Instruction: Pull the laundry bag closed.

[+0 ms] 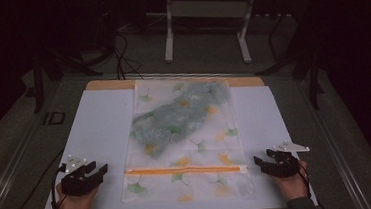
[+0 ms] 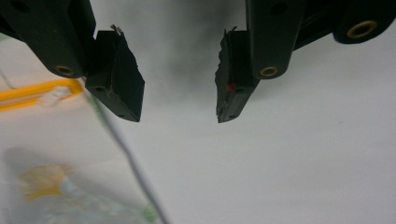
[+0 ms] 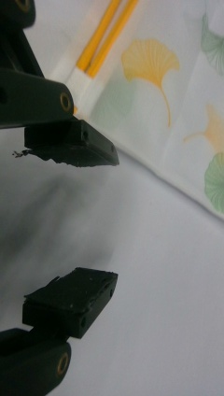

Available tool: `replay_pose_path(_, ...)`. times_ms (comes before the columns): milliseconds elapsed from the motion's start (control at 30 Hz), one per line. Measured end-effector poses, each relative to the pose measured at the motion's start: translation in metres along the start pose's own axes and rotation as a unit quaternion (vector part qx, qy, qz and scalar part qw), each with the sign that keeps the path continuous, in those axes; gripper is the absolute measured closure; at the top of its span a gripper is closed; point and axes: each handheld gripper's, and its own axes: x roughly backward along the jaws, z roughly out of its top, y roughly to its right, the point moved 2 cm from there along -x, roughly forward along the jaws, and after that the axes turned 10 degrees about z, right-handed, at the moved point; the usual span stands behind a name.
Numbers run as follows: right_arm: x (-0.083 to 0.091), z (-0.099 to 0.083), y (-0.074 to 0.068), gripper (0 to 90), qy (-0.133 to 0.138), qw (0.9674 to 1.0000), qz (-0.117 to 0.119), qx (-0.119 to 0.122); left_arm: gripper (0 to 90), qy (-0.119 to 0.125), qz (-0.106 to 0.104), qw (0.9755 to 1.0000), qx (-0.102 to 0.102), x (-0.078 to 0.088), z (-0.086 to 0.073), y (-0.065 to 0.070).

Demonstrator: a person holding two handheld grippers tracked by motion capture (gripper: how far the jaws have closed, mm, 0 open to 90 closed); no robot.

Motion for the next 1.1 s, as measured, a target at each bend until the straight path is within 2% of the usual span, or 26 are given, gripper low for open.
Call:
replay_pose_path(267,-0.001,0.006,-0.013,41.2,-0.005,0.9994,0.021,0.027,52.4,-0.003,-0.024,0.9995,-0.018,-0.001,0.0,0.006)
replay_pose_path(333,-0.001,0.01,-0.017,42.0,-0.006,0.9988,0.032,0.035,52.9,-0.003,-0.033,0.9993,-0.017,0.0,-0.001,0.007)
replay_pose_path(500,-0.007,0.021,-0.028,44.1,-0.012,0.9964,0.064,0.054,55.5,-0.017,-0.042,0.9983,-0.037,0.001,-0.004,0.011)
replay_pose_path(567,-0.011,0.024,-0.033,44.8,-0.018,0.9946,0.078,0.066,57.1,-0.025,-0.052,0.9976,-0.039,0.0,-0.005,0.012)
replay_pose_path(667,-0.015,0.029,-0.039,45.9,-0.027,0.9922,0.092,0.08,57.2,-0.027,-0.055,0.9971,-0.045,0.001,-0.005,0.013)
replay_pose_path(733,-0.017,0.031,-0.042,46.3,-0.03,0.9913,0.096,0.086,57.2,-0.028,-0.058,0.9969,-0.045,0.001,-0.005,0.013)
replay_pose_path(800,-0.019,0.037,-0.048,47.0,-0.035,0.9888,0.102,0.103,57.6,-0.031,-0.059,0.9967,-0.045,0.002,-0.006,0.014)
replay_pose_path(867,-0.02,0.042,-0.053,48.3,-0.039,0.9872,0.107,0.111,57.8,-0.033,-0.061,0.9967,-0.043,0.004,-0.007,0.014)
replay_pose_path(967,-0.022,0.052,-0.066,49.4,-0.045,0.9826,0.12,0.135,58.0,-0.037,-0.062,0.9966,-0.041,0.005,-0.009,0.015)
replay_pose_path(1100,-0.03,0.061,-0.081,49.8,-0.053,0.9765,0.134,0.16,57.9,-0.038,-0.065,0.996,-0.048,0.006,-0.009,0.019)
